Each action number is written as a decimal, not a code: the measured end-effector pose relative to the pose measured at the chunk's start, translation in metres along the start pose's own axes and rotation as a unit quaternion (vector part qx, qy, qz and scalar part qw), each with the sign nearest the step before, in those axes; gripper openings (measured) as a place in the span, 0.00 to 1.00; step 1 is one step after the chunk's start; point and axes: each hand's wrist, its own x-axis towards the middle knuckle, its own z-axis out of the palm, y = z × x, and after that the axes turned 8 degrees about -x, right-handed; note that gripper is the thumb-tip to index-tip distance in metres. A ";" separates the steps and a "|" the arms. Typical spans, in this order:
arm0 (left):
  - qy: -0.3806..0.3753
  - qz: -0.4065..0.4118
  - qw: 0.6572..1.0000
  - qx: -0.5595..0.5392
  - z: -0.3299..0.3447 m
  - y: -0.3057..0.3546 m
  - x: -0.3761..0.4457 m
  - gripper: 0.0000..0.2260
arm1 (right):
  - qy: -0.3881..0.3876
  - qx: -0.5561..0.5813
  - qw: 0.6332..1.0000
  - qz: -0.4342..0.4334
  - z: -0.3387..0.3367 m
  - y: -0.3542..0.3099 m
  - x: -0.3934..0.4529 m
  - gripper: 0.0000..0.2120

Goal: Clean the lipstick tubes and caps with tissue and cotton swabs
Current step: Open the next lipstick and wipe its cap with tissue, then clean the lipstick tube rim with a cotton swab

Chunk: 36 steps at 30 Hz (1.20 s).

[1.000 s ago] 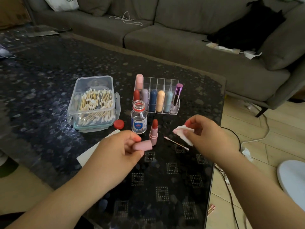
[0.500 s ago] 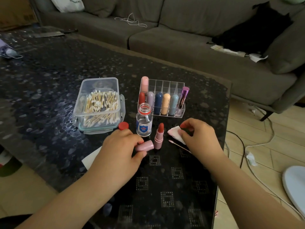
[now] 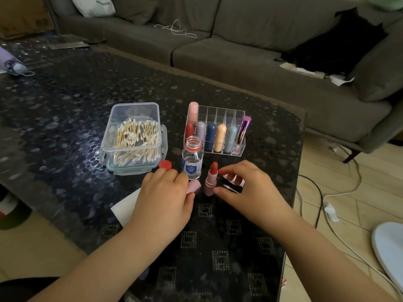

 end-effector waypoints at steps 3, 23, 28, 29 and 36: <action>0.010 -0.002 1.000 0.014 0.001 0.000 0.001 0.11 | -0.002 -0.021 1.000 0.019 -0.003 0.005 0.002 0.14; 0.064 -0.034 0.997 -0.020 0.012 0.007 0.007 0.19 | -0.054 -0.063 0.987 0.134 -0.012 0.014 -0.004 0.06; 0.055 -0.060 0.995 -0.066 0.017 0.010 0.014 0.20 | -0.052 0.069 0.988 0.132 -0.026 0.010 -0.017 0.04; 0.045 -0.065 0.995 -0.065 0.017 0.011 0.015 0.20 | -0.051 0.082 0.987 0.127 -0.027 0.010 -0.019 0.03; -0.021 -0.082 0.993 -0.082 0.020 0.019 0.019 0.14 | -0.017 0.134 0.984 0.120 -0.035 0.007 -0.026 0.05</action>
